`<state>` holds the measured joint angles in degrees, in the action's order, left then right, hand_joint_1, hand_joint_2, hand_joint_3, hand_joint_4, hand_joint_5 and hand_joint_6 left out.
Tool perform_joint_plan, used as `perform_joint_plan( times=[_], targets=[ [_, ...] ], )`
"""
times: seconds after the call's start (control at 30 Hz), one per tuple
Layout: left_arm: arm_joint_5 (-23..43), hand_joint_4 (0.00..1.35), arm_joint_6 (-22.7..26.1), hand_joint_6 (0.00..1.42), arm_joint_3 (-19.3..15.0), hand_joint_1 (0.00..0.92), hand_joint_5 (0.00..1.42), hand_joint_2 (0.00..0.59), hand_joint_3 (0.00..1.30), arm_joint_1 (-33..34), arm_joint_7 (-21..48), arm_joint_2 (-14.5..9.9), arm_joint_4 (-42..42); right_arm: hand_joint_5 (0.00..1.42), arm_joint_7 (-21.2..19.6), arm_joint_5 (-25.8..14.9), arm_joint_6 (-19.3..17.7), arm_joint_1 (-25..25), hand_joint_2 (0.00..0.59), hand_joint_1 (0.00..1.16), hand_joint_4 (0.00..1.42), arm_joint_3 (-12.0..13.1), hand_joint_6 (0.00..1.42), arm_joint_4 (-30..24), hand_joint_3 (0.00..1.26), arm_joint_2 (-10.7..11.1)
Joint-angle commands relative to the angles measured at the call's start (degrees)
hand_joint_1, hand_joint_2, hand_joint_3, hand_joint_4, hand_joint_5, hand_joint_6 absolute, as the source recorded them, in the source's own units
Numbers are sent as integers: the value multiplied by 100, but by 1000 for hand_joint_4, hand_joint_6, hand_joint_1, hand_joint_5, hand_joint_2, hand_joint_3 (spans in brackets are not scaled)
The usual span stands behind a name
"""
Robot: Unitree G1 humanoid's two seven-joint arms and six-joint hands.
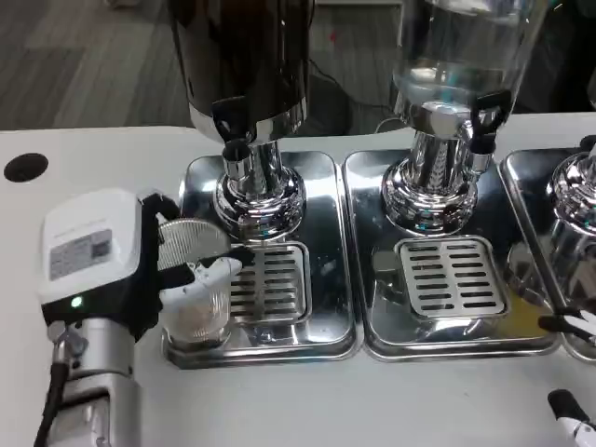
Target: Grasp the cup under the faucet to collect the drink, then remove the cup.
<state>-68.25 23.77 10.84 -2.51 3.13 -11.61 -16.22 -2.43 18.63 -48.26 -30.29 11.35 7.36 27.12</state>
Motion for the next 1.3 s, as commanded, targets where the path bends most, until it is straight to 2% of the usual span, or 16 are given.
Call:
perform_joint_plan(
  times=[0.03, 0.47, 0.57, 0.67, 0.87, 1.07, 1.3],
  targets=[
    [-81, 628, 93, 1084, 186, 327, 898, 123, 483, 377, -239, 112, 272, 97, 69, -106, -75, -20, 380, 557, 145, 55, 0, -3, 248, 54],
    [-8, 628, 319, 1071, 638, 327, 893, 123, 484, 953, -462, 279, 993, 97, 196, -396, -234, 49, 380, 556, 145, 125, 0, 442, 245, 167],
    [1, 595, 366, 1036, 694, 304, 857, 100, 462, 1016, -467, 269, 1061, 97, 230, -438, -282, 98, 380, 556, 145, 129, 0, 558, 245, 183],
    [-57, 545, 442, 987, 714, 234, 817, 69, 398, 1015, -366, 216, 1013, 105, 270, -473, -299, 168, 380, 556, 145, 111, 6, 605, 244, 180],
    [-55, 451, 534, 910, 714, 168, 722, 43, 337, 905, -187, 55, 837, 107, 343, -512, -283, 235, 380, 556, 145, 58, 7, 598, 244, 140],
    [-43, 325, 555, 816, 725, 125, 567, 21, 282, 741, -141, -62, 571, 107, 382, -500, -286, 236, 380, 556, 145, 41, 7, 575, 244, 122],
    [-87, 272, 508, 812, 775, 102, 514, 10, 241, 471, 224, -179, 21, 107, 392, -475, -304, 186, 380, 556, 145, 14, 7, 462, 244, 69]
  ],
)
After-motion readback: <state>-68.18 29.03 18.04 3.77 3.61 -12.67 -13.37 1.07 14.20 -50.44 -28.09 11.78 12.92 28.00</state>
